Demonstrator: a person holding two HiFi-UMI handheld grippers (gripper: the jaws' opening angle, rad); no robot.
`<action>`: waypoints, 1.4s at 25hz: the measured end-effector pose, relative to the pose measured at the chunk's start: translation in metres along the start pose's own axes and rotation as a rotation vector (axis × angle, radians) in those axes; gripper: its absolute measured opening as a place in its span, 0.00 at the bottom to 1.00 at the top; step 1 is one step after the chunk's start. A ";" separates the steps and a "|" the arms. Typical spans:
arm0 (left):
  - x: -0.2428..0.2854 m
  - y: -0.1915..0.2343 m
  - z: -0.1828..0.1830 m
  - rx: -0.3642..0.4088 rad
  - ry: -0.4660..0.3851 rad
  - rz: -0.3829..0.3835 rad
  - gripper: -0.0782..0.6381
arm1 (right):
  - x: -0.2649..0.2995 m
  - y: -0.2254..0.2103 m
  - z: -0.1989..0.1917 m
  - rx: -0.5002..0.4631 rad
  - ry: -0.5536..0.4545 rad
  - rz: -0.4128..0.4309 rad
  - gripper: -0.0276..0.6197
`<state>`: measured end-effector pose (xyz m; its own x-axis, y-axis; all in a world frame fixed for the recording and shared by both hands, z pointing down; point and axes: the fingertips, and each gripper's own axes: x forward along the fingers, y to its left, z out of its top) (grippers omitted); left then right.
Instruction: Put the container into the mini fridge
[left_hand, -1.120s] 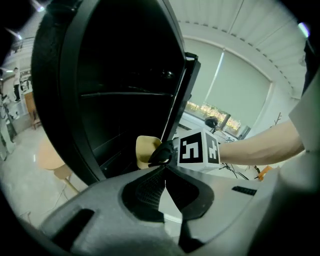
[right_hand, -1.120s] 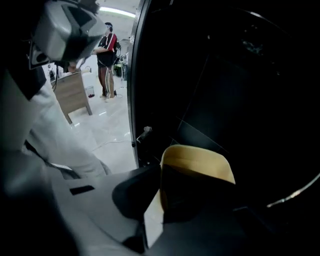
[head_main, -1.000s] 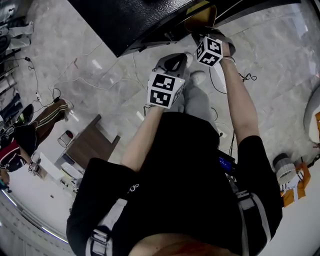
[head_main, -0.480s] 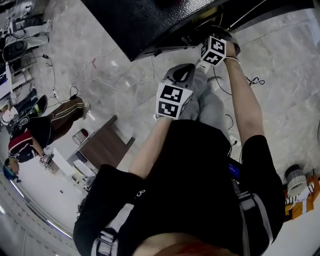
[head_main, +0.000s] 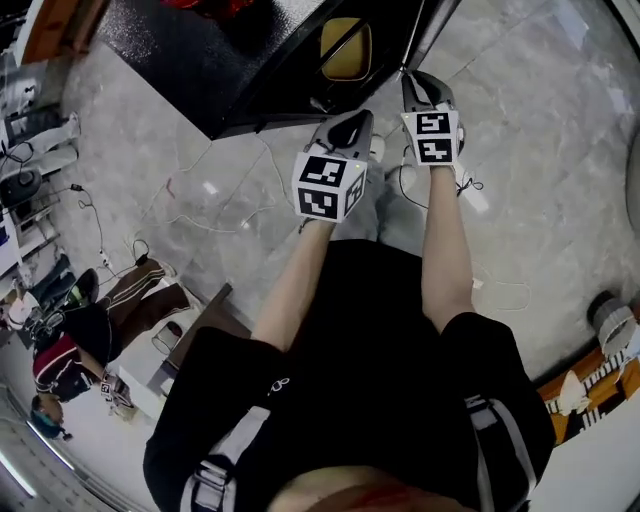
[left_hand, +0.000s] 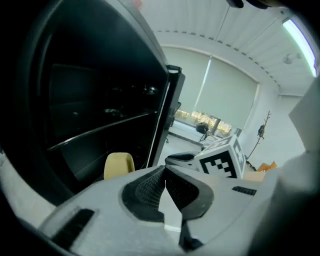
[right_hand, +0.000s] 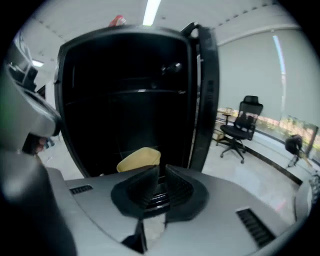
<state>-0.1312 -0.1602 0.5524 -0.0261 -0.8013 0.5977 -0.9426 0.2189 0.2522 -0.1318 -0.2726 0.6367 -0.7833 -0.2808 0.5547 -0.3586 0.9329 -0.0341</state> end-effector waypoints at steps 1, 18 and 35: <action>0.004 -0.008 0.010 0.014 -0.015 -0.014 0.12 | -0.017 -0.016 0.006 0.054 -0.031 -0.043 0.10; 0.024 -0.220 0.211 0.238 -0.432 -0.353 0.12 | -0.335 -0.200 0.123 0.272 -0.535 -0.549 0.06; -0.016 -0.309 0.300 0.339 -0.627 -0.463 0.12 | -0.430 -0.227 0.198 0.201 -0.714 -0.583 0.06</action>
<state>0.0610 -0.3825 0.2367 0.3014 -0.9511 -0.0672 -0.9499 -0.3057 0.0658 0.1858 -0.4083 0.2412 -0.5545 -0.8251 -0.1089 -0.8208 0.5637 -0.0918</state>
